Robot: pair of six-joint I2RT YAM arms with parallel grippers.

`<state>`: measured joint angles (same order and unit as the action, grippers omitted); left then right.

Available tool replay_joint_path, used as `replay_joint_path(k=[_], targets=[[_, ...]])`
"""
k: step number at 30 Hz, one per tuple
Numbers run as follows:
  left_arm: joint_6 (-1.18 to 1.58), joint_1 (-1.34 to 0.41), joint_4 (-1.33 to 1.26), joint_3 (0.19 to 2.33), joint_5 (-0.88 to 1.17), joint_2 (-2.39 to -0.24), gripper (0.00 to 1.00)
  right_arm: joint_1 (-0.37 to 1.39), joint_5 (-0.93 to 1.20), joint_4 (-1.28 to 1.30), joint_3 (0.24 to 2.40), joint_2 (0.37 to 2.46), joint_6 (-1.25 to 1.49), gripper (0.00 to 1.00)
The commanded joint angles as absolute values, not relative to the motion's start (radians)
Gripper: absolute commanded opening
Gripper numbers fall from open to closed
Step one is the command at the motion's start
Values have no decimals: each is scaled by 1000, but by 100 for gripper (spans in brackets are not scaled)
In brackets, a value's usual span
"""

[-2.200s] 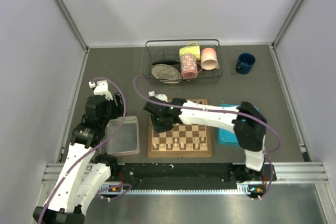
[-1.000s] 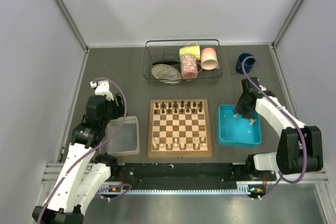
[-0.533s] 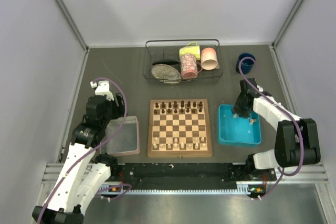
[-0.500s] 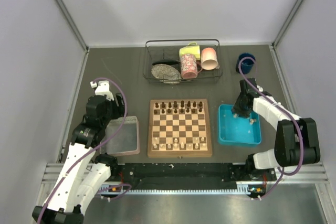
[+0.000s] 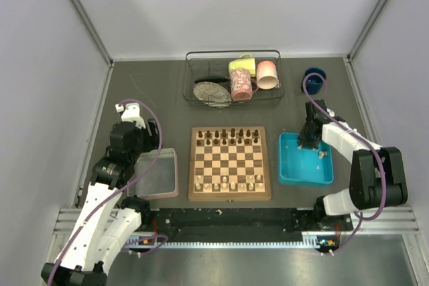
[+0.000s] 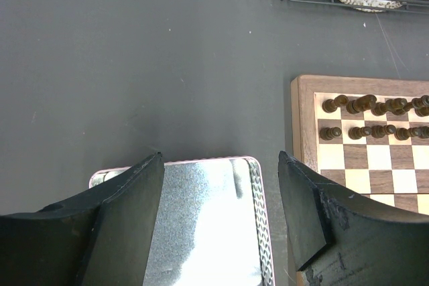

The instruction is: Set up the chess pieces on the board

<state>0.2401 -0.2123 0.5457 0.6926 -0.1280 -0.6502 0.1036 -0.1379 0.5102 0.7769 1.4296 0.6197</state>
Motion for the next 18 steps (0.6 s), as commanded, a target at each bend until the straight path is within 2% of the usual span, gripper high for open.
replay_joint_path(k=[1,5,8,11,16,18], targets=[[232,-215,502,684,-127,-644,73,94,-147,518,773,1375,601,3],[232,-215,500,684,-124,-644,74,98,-117,586,790,1251,580,0],[230,-216,500,686,-126,-644,74,205,-161,685,865,1201,590,0],[232,-215,500,686,-126,-647,74,417,-244,767,988,1199,638,0],[232,-216,500,686,-126,-649,74,778,-285,792,1205,1365,724,0],[230,-216,500,686,-127,-650,74,860,-285,793,1265,1426,739,0]])
